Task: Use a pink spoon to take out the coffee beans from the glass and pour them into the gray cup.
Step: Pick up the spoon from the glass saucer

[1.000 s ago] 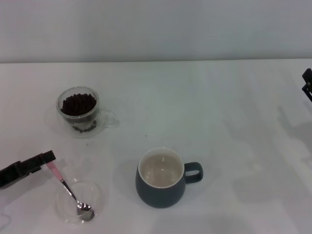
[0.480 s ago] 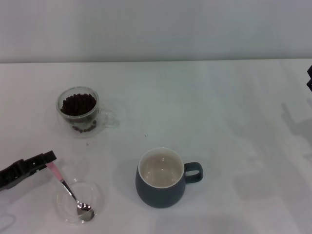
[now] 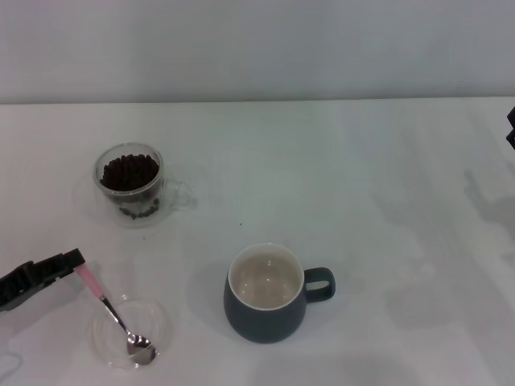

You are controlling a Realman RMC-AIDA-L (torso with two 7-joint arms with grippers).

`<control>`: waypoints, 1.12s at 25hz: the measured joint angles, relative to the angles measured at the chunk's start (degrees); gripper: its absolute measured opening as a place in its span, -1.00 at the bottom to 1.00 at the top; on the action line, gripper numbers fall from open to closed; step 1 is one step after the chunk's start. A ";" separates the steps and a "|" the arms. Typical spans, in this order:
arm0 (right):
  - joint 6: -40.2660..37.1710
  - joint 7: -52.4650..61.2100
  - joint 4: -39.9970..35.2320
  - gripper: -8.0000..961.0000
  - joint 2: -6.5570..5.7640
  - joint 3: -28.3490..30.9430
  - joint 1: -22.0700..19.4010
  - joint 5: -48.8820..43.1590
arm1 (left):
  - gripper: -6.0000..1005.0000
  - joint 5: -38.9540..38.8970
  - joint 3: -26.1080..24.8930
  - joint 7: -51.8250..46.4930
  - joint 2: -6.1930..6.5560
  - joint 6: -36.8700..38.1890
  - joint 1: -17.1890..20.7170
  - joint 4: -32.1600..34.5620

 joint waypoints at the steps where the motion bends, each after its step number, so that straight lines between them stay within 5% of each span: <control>1: 0.00 0.02 0.00 0.70 0.00 0.00 0.01 0.00 | -0.32 0.09 0.03 0.00 0.00 0.02 -0.02 0.00; 28: -0.05 0.35 0.48 0.70 0.00 -0.04 0.34 0.00 | -0.66 1.06 0.27 1.69 -0.56 -0.03 -0.58 -0.02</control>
